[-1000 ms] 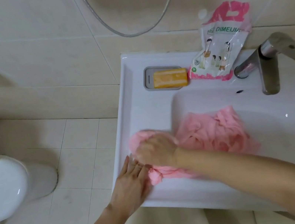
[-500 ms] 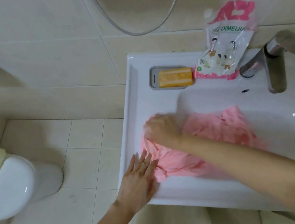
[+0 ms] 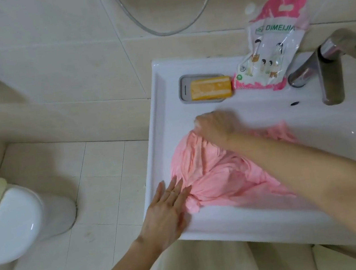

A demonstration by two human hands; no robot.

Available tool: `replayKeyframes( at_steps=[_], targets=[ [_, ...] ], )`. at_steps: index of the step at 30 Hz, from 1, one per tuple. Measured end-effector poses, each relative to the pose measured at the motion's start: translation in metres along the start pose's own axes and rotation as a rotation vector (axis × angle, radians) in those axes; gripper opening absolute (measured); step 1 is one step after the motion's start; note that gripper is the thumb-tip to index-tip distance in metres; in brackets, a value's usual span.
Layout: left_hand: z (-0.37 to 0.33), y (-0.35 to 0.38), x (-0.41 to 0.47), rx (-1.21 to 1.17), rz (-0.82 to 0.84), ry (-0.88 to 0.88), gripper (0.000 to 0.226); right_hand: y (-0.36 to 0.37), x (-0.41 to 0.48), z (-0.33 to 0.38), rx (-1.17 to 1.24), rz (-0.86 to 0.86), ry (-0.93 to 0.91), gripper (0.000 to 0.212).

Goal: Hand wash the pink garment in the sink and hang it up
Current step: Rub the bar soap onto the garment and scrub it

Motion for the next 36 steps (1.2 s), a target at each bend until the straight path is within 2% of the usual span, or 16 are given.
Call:
replayKeyframes(
  at_steps=[4,9,11,13,15,18,20,22,23,24,27,28,29,32,33,36],
  targets=[
    [0.0,0.003,0.0,-0.027,0.016,0.0,0.056,0.029,-0.035,0.074,0.113,0.176,-0.392,0.03],
    [0.0,-0.001,0.0,-0.011,-0.002,0.0,0.06,-0.001,0.004,-0.006,0.104,-0.08,0.076,0.014],
    [0.0,0.0,-0.001,-0.026,0.01,-0.005,0.058,0.012,-0.019,0.054,0.27,-0.064,-0.179,0.015],
    [-0.001,0.0,0.0,-0.013,0.008,-0.003,0.056,0.043,-0.046,0.093,0.121,-0.058,-0.468,0.021],
    [-0.001,-0.001,0.001,-0.006,0.003,-0.017,0.058,0.038,-0.024,0.051,0.048,0.018,-0.288,0.027],
    [-0.002,-0.002,0.001,0.002,0.009,-0.018,0.059,0.007,0.004,-0.008,0.113,-0.184,0.125,0.022],
    [-0.001,0.0,0.0,-0.055,0.011,-0.035,0.057,0.003,-0.013,0.042,0.308,-0.227,-0.08,0.021],
    [-0.002,-0.002,-0.002,-0.114,-0.023,-0.041,0.052,0.016,-0.04,0.098,0.255,-0.207,-0.398,0.02],
    [-0.003,-0.004,-0.003,-0.134,-0.036,-0.047,0.051,0.018,-0.041,0.093,0.201,-0.128,-0.41,0.019],
    [-0.005,-0.006,-0.003,-0.147,-0.042,-0.06,0.051,0.02,-0.027,0.069,0.144,-0.076,-0.333,0.018],
    [-0.007,-0.015,-0.001,-0.196,-0.08,-0.113,0.053,-0.003,0.008,-0.012,0.163,-0.235,0.154,0.023],
    [-0.007,-0.016,0.0,-0.231,-0.083,-0.126,0.053,-0.009,0.001,-0.001,0.234,-0.266,0.124,0.023],
    [-0.007,-0.016,0.0,-0.255,-0.099,-0.135,0.051,-0.004,-0.007,0.036,0.35,-0.147,-0.027,0.021],
    [-0.013,-0.01,-0.003,-0.175,-0.1,-0.101,0.049,0.011,-0.034,0.101,0.158,-0.146,-0.452,0.02],
    [-0.014,-0.009,-0.004,-0.121,-0.082,-0.089,0.051,0.013,-0.024,0.085,0.122,-0.006,-0.382,0.019],
    [-0.015,-0.012,-0.003,-0.027,-0.092,-0.066,0.053,-0.003,0.013,0.008,0.114,-0.155,0.08,0.02]
  ],
)
Point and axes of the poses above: each hand's wrist, its own x-axis towards the middle knuckle, its own y-axis out of the palm, z = x × y, the point moved 8 cm from there along x, towards the middle knuckle, and after that the axes turned 9 degrees about -y, right-handed, at the moved point
